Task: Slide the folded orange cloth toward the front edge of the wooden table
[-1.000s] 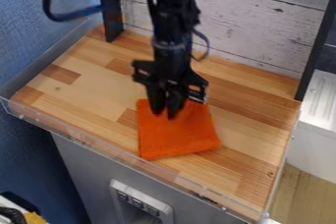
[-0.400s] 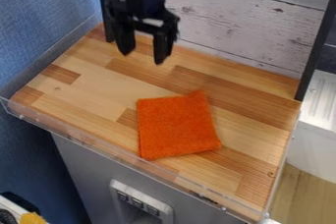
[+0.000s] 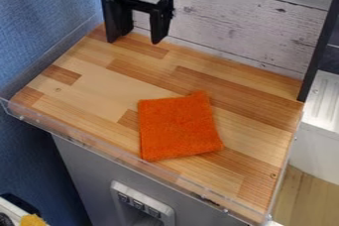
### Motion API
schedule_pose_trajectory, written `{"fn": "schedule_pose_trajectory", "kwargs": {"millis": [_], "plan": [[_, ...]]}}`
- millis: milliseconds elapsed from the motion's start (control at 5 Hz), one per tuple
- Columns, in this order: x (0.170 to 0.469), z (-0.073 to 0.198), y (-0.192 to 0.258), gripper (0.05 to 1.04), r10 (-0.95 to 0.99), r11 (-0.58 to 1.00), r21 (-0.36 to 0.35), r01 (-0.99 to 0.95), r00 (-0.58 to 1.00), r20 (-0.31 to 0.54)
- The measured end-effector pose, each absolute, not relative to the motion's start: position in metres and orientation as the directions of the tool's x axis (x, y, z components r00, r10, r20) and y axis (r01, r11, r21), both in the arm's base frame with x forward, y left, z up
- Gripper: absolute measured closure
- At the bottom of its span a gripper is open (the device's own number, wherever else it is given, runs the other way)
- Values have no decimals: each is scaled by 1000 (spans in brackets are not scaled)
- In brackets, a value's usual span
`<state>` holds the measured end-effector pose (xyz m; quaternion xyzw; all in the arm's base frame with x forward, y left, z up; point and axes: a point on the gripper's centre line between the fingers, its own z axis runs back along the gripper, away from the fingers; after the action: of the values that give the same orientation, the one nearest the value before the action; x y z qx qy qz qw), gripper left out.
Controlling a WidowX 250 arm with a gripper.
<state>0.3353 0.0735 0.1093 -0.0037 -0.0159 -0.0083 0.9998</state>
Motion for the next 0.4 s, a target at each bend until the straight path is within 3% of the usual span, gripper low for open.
{"fn": "schedule_pose_trajectory", "kwargs": {"millis": [400], "plan": [[338,116,77,83,6,1000,0,-6,1000,-5]]}}
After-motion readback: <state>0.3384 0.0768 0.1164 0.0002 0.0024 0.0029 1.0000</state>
